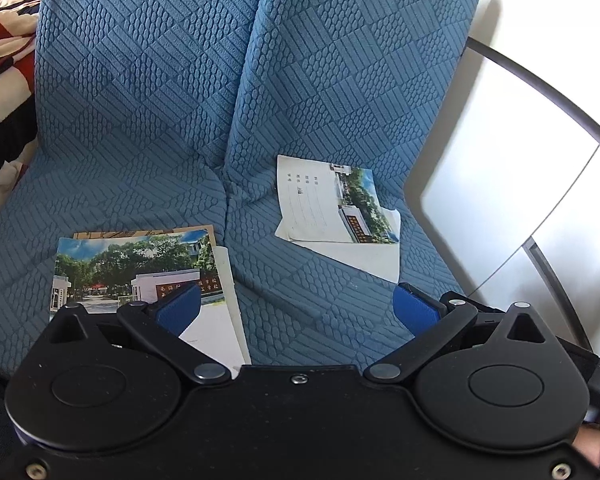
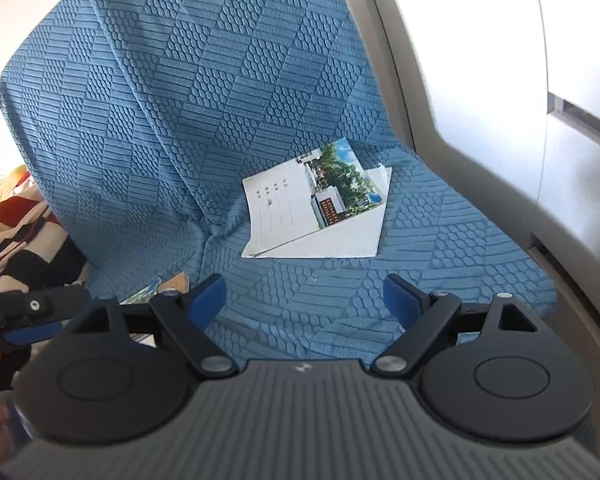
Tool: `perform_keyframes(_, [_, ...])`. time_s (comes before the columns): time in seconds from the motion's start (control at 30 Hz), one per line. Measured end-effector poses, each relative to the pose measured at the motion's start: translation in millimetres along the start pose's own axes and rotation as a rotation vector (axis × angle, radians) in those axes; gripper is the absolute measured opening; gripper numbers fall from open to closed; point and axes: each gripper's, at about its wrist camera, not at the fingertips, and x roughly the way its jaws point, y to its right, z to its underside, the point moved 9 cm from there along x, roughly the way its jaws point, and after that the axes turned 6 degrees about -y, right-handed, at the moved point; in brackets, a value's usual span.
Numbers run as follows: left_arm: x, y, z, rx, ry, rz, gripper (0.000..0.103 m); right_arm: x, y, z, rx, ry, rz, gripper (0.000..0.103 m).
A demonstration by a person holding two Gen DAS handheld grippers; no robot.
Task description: Organize objects
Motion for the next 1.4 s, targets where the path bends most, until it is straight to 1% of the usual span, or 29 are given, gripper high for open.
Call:
perform_keyframes(0.1, [9.8,-1.1,-4.0,-0.007,-0.005,0.005,0.102,11.6,4.3,-2.7,0.021,-0.003,-0.002,0.087])
perform_keyframes(0.27, [29.9,-5.5,-10.4,-0.002,-0.012,-0.028,0.102,30.9,9.0,-11.6,0.053,0.013,0.01,0.087])
perform_keyframes(0.43, [49.1,-2.0,-15.9,0.008,-0.023,-0.044,0.102,49.6,13.5,-21.8,0.101,0.029,-0.009,0.087])
perform_keyframes(0.57, [67.2,6.7,-19.3,0.01,-0.043,-0.043,0.102,69.9,22.9,-28.2,0.142,0.016,-0.016,0.087])
perform_keyframes(0.63, [76.3,12.8,-22.1,0.018,-0.051,-0.04,0.102,78.5,24.8,-31.7,0.143,0.02,-0.025,0.087])
perform_keyframes(0.8, [99.7,28.0,-30.6,0.029,-0.05,-0.051,0.102,105.5,39.6,-38.9,0.159,0.002,-0.017,0.086])
perform_keyframes(0.93, [120.4,38.6,-35.0,0.019,-0.064,-0.028,0.102,126.6,53.6,-49.5,0.187,0.005,-0.008,0.086])
perform_keyframes(1.0, [131.9,42.6,-36.5,0.026,-0.071,-0.037,0.102,139.1,59.5,-51.9,0.203,-0.014,-0.005,0.081])
perform_keyframes(1.13, [156.5,46.7,-40.5,0.012,-0.082,-0.037,0.102,159.1,69.9,-57.8,0.249,-0.033,-0.017,0.079])
perform_keyframes(1.17, [163.2,46.5,-41.8,0.006,-0.083,-0.04,0.101,162.6,72.4,-59.5,0.258,-0.032,-0.017,0.076])
perform_keyframes(1.2, [169.7,46.0,-43.1,0.0,-0.083,-0.042,0.101,166.7,74.5,-61.3,0.265,-0.035,-0.015,0.07])
perform_keyframes(1.27, [183.1,44.7,-45.4,-0.01,-0.088,-0.046,0.098,175.9,76.5,-66.5,0.272,-0.04,-0.021,0.067])
perform_keyframes(1.4, [208.8,40.4,-52.8,-0.019,-0.099,-0.057,0.091,192.6,80.1,-83.1,0.253,-0.026,-0.022,0.067])
